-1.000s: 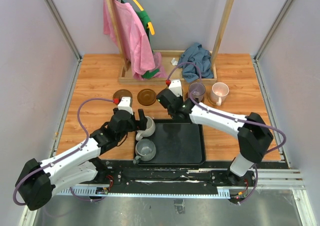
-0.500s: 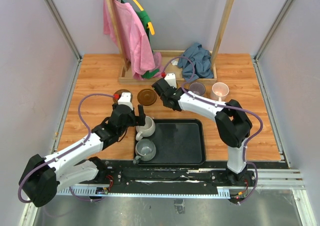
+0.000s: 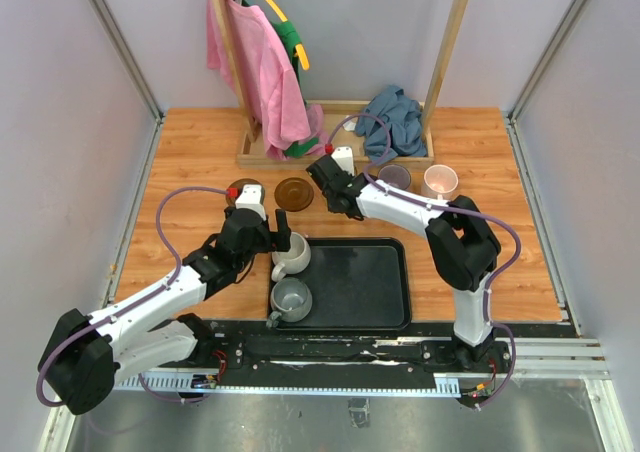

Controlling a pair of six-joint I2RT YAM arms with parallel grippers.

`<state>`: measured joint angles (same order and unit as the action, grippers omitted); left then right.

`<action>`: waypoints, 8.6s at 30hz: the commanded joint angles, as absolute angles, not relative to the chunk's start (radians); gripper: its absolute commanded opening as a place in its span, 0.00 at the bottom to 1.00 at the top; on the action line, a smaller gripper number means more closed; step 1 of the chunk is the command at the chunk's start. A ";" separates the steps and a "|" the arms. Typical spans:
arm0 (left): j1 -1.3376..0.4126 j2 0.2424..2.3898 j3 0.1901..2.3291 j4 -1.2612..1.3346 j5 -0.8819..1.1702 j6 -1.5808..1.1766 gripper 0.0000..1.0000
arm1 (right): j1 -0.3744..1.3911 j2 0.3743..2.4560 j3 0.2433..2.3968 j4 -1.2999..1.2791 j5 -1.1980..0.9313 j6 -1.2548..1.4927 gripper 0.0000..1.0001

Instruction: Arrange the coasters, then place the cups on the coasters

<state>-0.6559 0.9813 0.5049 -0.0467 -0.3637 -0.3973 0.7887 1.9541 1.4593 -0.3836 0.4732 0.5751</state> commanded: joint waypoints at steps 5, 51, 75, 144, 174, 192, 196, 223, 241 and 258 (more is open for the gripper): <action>-0.646 0.980 0.531 -0.031 -0.361 -0.393 1.00 | 0.762 1.973 1.482 -0.318 0.456 0.564 0.01; -0.644 0.986 0.525 -0.029 -0.347 -0.398 1.00 | 0.735 2.008 1.422 -0.336 0.378 0.638 0.03; -0.644 0.940 0.511 -0.036 -0.348 -0.408 1.00 | 0.781 1.937 1.379 -0.387 0.397 0.647 0.41; -0.806 0.927 0.537 -0.157 -0.220 -0.514 0.01 | 0.806 1.190 0.906 -0.361 0.544 0.649 0.99; -0.601 1.608 1.164 -0.232 -0.452 -0.327 0.01 | 0.777 1.001 0.810 -0.436 0.669 0.622 0.99; -0.546 1.686 1.130 -0.153 -0.350 -0.363 0.01 | 0.762 1.026 0.812 -0.435 0.640 0.623 0.99; -0.546 1.696 1.139 -0.164 -0.339 -0.364 0.01 | 0.762 1.026 0.810 -0.431 0.640 0.626 0.99; -0.546 1.729 1.145 -0.215 -0.330 -0.381 0.01 | 0.760 1.067 0.805 -0.400 0.591 0.630 0.99; -0.546 1.662 1.115 -0.233 -0.331 -0.400 0.66 | 0.761 1.072 0.805 -0.388 0.563 0.635 0.99; -0.546 1.596 1.057 -0.269 -0.325 -0.407 0.70 | 0.760 1.063 0.809 -0.388 0.547 0.644 0.99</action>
